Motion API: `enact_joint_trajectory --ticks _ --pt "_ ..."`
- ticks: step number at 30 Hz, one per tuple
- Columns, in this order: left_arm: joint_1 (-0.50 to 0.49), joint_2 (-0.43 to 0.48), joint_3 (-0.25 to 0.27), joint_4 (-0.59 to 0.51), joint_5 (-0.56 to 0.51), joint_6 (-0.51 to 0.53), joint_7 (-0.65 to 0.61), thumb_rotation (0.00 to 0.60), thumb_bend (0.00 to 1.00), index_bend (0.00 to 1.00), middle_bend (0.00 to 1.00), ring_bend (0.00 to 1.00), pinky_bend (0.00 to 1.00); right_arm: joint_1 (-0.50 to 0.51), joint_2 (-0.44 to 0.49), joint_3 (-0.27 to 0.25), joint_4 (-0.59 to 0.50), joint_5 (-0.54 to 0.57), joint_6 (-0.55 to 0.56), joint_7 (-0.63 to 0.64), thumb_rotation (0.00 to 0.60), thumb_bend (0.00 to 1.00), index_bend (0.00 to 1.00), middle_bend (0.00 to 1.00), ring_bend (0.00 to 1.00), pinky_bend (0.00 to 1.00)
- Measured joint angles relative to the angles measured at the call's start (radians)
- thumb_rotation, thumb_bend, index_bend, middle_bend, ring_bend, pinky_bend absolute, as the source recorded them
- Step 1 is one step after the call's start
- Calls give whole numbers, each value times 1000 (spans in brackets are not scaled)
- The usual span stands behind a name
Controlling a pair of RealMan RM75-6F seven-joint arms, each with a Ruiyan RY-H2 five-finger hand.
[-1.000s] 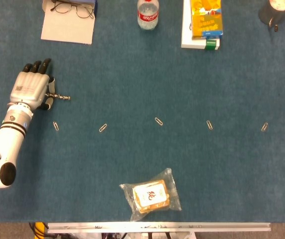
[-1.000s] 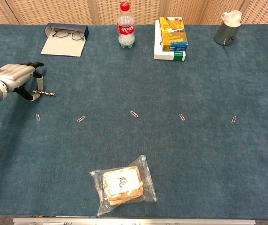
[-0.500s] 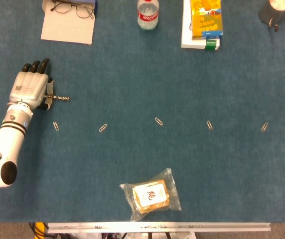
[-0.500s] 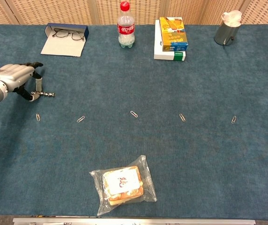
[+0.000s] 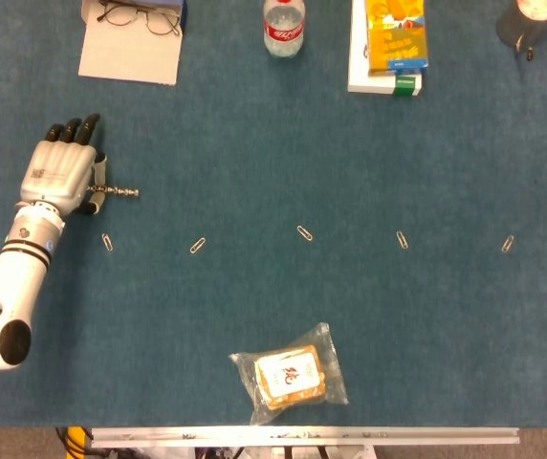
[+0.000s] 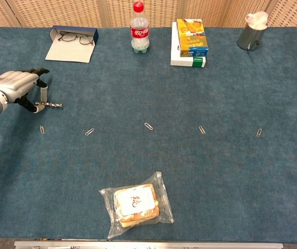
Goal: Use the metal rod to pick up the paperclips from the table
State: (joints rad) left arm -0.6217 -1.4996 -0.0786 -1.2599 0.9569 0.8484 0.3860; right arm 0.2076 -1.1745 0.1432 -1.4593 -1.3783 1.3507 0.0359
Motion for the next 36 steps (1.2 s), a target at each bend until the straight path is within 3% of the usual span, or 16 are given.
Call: enact_joint_trajectory --ticks 19,36 --pt "76 97 53 -207 136 165 16 600 348 568 0 0 84 -8 1 -9 -5 -12 9 4 600 572 409 351 261 228" --pt "168 104 114 -205 211 257 52 600 348 570 0 0 85 -14 -5 -21 1 -30 15 19 600 572 409 351 261 228"
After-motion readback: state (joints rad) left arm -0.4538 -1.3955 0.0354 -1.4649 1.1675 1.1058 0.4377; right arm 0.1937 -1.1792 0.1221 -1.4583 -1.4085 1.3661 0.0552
